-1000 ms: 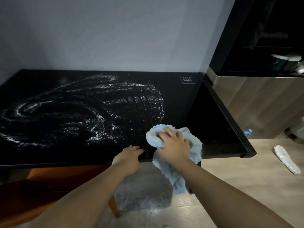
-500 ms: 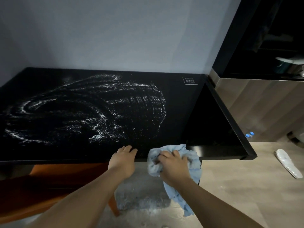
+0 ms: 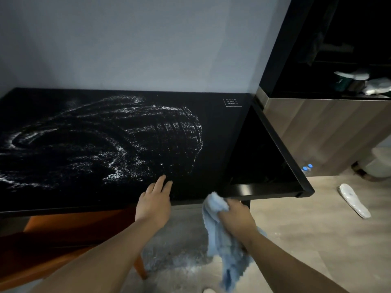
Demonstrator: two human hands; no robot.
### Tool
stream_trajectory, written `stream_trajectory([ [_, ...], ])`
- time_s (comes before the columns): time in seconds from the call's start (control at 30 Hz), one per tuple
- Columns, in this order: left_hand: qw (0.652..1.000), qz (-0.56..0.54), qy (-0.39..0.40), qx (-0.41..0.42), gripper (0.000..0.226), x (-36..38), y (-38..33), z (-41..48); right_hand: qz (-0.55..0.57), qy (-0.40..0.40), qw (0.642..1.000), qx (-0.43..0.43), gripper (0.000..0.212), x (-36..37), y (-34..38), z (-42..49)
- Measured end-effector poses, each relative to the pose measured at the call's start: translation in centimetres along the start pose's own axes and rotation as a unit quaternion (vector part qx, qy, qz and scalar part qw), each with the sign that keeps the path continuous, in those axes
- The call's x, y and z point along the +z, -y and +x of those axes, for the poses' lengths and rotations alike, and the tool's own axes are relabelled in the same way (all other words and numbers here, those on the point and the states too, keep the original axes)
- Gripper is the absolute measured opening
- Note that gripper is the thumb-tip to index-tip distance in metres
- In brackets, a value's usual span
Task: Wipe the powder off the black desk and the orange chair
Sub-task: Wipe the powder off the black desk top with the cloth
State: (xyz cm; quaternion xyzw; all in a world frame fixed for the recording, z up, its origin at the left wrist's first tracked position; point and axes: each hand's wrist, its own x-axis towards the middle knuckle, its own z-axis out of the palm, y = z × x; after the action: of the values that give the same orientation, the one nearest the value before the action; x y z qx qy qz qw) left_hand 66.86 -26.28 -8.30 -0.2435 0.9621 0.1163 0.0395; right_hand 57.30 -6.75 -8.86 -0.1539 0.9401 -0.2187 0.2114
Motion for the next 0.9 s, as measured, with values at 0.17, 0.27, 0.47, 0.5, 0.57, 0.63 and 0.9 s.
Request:
stream_trajectory([
  [0.17, 0.984, -0.095, -0.011, 0.147, 0.054, -1.2, -3.3, 1.0, 0.364, 0.012, 0.925, 0.108, 0.020, -1.5, 2.2, 0.0],
  [0.27, 0.970, 0.059, 0.087, 0.219, 0.054, -0.8, -3.9, 1.0, 0.495, 0.013, 0.855, 0.153, 0.013, -2.7, 2.9, -0.1],
  [0.47, 0.973, 0.150, -0.004, 0.173, 0.065, -2.0, -3.8, 1.9, 0.508, 0.008, 0.854, 0.111, 0.021, -4.2, 4.4, 0.0],
  [0.5, 0.971, 0.135, 0.003, 0.197, 0.067, -1.9, -4.2, 2.0, 0.519, 0.010, 0.847, 0.114, 0.022, -4.1, 4.7, 0.0],
  [0.57, 0.967, 0.150, 0.050, 0.202, 0.066, -1.6, -4.1, 1.9, 0.527, 0.012, 0.841, 0.117, 0.022, -4.2, 4.9, 0.1],
  [0.63, 0.966, 0.186, 0.079, 0.159, 0.061, -1.8, -2.9, 2.1, 0.489, 0.005, 0.866, 0.106, 0.017, -4.5, 4.6, 0.4],
  [0.9, 0.991, 0.093, 0.036, 0.086, 0.051, -4.2, -1.6, 2.7, 0.189, -0.134, 0.970, 0.070, 0.030, -6.8, 4.6, 2.1],
])
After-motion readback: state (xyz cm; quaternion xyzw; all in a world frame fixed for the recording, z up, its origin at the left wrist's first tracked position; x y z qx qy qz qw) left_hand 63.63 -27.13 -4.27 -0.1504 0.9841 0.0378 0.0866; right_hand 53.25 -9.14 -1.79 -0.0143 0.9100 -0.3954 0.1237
